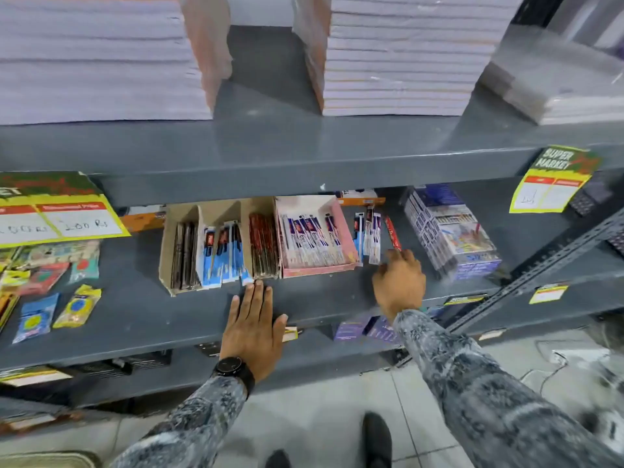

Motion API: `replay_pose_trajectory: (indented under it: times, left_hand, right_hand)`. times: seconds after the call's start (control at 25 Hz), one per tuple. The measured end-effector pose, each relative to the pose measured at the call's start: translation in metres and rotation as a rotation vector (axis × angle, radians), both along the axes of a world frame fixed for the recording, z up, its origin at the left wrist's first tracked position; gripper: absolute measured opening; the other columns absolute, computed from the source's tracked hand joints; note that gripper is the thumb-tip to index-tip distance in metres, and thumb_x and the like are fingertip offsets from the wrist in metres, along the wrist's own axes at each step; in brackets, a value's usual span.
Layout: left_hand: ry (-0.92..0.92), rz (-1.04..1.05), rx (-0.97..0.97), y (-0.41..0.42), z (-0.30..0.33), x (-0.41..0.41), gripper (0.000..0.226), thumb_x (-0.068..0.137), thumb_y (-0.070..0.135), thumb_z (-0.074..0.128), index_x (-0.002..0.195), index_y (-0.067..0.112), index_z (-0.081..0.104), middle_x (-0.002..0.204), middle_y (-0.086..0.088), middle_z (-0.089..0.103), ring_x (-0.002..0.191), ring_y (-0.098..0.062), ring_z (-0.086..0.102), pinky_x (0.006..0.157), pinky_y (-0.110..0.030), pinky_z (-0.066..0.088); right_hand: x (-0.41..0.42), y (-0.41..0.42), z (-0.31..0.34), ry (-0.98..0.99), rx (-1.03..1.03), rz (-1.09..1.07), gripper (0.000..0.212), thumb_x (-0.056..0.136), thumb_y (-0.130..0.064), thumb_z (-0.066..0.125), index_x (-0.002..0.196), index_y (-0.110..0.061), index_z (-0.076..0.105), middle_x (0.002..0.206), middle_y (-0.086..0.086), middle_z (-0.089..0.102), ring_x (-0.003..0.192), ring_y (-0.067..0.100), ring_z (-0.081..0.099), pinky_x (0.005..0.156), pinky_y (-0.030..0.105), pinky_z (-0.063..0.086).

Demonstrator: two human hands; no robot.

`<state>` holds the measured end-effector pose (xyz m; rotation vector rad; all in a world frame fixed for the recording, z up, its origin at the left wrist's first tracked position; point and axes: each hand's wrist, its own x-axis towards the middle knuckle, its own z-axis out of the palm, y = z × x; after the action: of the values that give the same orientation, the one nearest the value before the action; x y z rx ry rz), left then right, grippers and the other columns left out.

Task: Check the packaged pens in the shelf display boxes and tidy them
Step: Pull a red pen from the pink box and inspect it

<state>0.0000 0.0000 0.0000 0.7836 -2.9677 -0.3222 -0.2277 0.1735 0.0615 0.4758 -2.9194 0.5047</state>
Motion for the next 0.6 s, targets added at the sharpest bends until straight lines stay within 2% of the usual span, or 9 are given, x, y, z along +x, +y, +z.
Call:
replay_pose_trajectory:
  times: [0.16,0.28,0.48,0.52,0.6]
  left_hand:
    - [0.035,-0.002,-0.056,-0.001,0.002,0.001,0.071,0.101,0.049,0.015,0.156,0.006,0.025,0.167,-0.014,0.021,0.156,-0.029,0.013,0.127,-0.052,0.010]
    - [0.051,-0.002,-0.051,0.001,0.002,0.001,0.070,0.101,0.048,0.018,0.154,0.004,0.031,0.164,-0.016,0.028,0.155,-0.030,0.019,0.126,-0.053,0.015]
    - [0.032,0.006,-0.075,0.000,-0.002,0.000,0.070,0.102,0.049,0.016,0.156,0.006,0.025,0.167,-0.015,0.022,0.156,-0.028,0.012,0.127,-0.052,0.011]
    - [0.012,0.012,-0.075,-0.001,-0.003,0.000,0.071,0.102,0.050,0.014,0.157,0.006,0.022,0.167,-0.014,0.019,0.157,-0.027,0.010,0.127,-0.051,0.009]
    - [-0.020,0.023,-0.055,-0.001,-0.001,0.001,0.072,0.102,0.051,0.012,0.158,0.007,0.018,0.168,-0.013,0.014,0.157,-0.025,0.005,0.127,-0.049,0.005]
  right_hand:
    - [-0.029,0.013,0.002,-0.153,0.079,-0.261,0.042,0.092,-0.031,0.067,0.119,0.001,0.065,0.130,0.023,0.059,0.121,0.042,0.057,0.100,0.053,0.048]
    - [-0.041,0.018,-0.006,-0.243,0.000,-0.256,0.034,0.091,-0.024,0.067,0.110,0.003,0.070,0.116,0.023,0.070,0.108,0.041,0.067,0.095,0.050,0.055]
    - [-0.038,0.011,-0.001,-0.297,-0.337,-0.376,0.025,0.084,-0.014,0.065,0.101,0.003,0.072,0.103,0.026,0.074,0.097,0.048,0.069,0.087,0.050,0.056]
    - [-0.032,0.008,0.002,-0.290,-0.456,-0.393,0.018,0.084,-0.013,0.068,0.097,-0.001,0.074,0.100,0.024,0.075,0.095,0.045,0.070,0.087,0.048,0.056]
    - [-0.014,0.001,0.013,-0.346,-0.875,-0.404,0.007,0.085,-0.007,0.073,0.091,-0.008,0.077,0.091,0.017,0.076,0.083,0.030,0.070,0.083,0.044,0.059]
